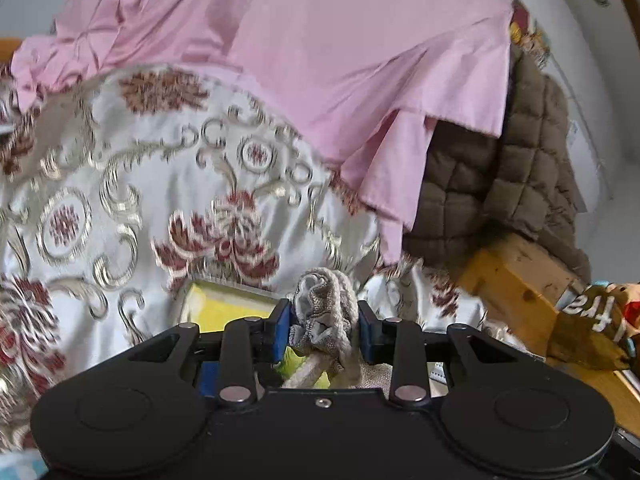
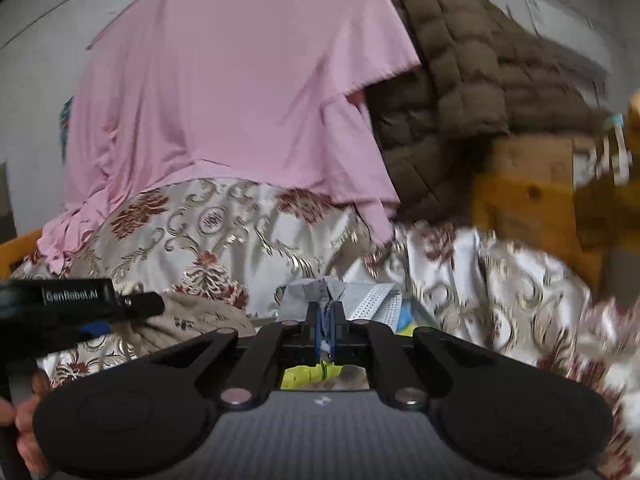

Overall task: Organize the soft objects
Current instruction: 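Carry the pouch and face mask into the frog painting tray and open both tools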

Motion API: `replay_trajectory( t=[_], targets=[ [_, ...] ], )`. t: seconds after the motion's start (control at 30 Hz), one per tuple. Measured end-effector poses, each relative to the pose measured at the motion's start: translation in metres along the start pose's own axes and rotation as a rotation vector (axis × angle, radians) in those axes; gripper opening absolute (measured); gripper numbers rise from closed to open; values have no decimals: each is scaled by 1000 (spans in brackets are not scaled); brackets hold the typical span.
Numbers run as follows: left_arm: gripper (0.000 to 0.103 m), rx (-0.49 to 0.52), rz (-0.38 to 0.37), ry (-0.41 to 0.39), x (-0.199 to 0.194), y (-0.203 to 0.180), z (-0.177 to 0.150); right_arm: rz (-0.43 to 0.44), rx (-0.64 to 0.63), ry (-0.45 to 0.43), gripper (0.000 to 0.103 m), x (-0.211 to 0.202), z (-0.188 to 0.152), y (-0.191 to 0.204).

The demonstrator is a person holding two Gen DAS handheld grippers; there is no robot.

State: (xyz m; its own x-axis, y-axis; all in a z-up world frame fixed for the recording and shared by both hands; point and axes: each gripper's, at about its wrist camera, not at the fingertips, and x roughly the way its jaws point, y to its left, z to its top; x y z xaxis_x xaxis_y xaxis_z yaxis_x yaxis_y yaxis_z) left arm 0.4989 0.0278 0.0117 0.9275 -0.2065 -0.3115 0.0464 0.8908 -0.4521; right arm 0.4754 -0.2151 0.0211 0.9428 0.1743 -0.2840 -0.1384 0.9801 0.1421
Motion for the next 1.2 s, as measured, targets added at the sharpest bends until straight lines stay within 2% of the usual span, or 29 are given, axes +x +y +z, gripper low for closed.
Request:
replay_trajectory(
  t=[0.2,0.37,0.43,0.53,0.67,0.73,0.9,0.93,1.2],
  targets=[
    [36,10,48,120,28,-2,-21,-38,55,114,5,20,-21,-9],
    [37,34,103,165,31,2,-29,-35,63,159,6,24,-26,-6],
    [38,31,115,185,30,7,-29,-31,66,186,10,25,-25,-4],
    [43,48,131,197,26,9,-29,-33,59,197,17,25,-25,-2],
    [59,68,145,183,16,8,-26,-31,59,185,20,18,-24,-2],
    [67,79,147,185,10,7,-27,-31,58,180,29,12,-23,-2],
    [72,130,151,172,-10,0,-28,-34,62,143,50,-14,-12,-1],
    [74,137,152,163,-17,-1,-27,-31,65,133,56,-20,-9,-1],
    [90,174,150,55,-90,-9,-16,-20,11,-5,81,-95,15,8]
  ],
)
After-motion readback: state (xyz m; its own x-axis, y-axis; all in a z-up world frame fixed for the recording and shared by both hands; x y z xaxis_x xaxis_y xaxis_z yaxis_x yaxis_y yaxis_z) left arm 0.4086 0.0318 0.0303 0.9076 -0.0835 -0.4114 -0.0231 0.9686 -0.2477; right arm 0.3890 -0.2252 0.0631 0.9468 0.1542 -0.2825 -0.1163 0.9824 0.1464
